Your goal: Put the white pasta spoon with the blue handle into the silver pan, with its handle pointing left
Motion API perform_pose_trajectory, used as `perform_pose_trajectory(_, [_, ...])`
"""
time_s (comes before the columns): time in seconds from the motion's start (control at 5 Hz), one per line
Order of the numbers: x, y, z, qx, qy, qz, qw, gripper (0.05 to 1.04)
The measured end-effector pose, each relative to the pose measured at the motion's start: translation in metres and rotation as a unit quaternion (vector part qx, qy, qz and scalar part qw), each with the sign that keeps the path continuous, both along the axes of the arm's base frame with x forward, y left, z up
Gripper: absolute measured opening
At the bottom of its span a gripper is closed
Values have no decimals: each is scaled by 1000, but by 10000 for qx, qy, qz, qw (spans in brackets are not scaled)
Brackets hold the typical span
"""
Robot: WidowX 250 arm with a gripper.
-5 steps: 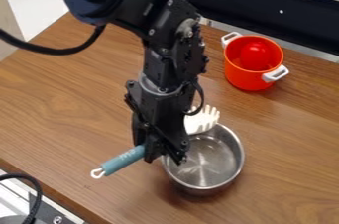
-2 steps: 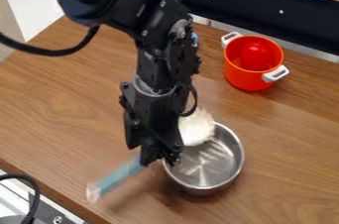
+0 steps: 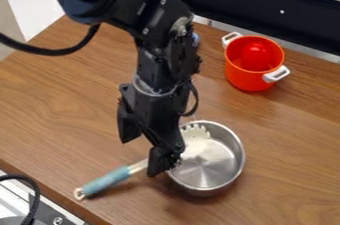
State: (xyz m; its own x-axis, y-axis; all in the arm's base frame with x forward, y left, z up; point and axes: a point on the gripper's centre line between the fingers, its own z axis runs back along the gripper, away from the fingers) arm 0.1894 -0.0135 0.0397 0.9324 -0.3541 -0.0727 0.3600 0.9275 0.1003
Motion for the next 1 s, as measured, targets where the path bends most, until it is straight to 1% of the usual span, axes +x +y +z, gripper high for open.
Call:
perform_pose_trajectory(0.2, [2,1,4,-61,-30,72,10000,998])
perform_pose_trajectory(0.4, [1,1,3,-74,-16,127,9999,998])
perform_pose_trajectory(0.6, [3,1,6,-124,-78,200,9997,998])
perform_pose_trajectory(0.8, [8,2,12,-285,-255,327,9987,998])
perform_pose_trajectory(1.0, [28,3,19,-573,-744,665,9934,998])
